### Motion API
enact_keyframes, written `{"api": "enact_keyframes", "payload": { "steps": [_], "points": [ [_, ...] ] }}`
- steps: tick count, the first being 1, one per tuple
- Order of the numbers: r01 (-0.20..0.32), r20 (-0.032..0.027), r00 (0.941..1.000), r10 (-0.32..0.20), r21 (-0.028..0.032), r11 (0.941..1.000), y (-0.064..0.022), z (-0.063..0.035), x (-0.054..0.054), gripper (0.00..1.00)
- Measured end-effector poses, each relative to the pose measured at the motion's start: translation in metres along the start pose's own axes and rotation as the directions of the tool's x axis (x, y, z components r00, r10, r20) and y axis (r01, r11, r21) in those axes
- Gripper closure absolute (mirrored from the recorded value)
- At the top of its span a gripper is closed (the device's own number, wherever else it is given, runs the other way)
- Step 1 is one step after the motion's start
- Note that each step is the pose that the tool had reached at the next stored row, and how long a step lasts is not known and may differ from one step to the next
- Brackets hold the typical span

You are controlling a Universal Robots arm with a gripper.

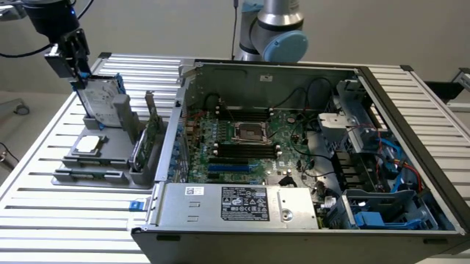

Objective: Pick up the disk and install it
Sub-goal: 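Pick up the disk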

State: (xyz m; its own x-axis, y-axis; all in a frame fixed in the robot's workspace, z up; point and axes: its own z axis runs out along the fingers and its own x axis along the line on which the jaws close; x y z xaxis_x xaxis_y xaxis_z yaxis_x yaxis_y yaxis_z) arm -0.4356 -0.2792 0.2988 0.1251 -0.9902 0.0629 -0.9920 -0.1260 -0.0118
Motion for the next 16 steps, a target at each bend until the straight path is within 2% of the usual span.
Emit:
{"api": "enact_keyframes", "payload": {
  "steps": [7,11,14,16],
  "points": [
    [0.0,0.0009,1.0,0.0,0.0017,1.0,0.0031,0.0128,-0.001,0.4],
    [0.0,0.0036,1.0,0.0,0.0019,1.0,0.0033,0.0199,-0.001,0.4],
    [0.0,0.0104,0.9999,0.0,0.0029,1.0,0.0033,0.0247,-0.001,0.4],
    [-0.002,0.0201,0.9998,0.002,0.0036,1.0,0.0034,0.025,-0.001,0.4]
  ]
}}
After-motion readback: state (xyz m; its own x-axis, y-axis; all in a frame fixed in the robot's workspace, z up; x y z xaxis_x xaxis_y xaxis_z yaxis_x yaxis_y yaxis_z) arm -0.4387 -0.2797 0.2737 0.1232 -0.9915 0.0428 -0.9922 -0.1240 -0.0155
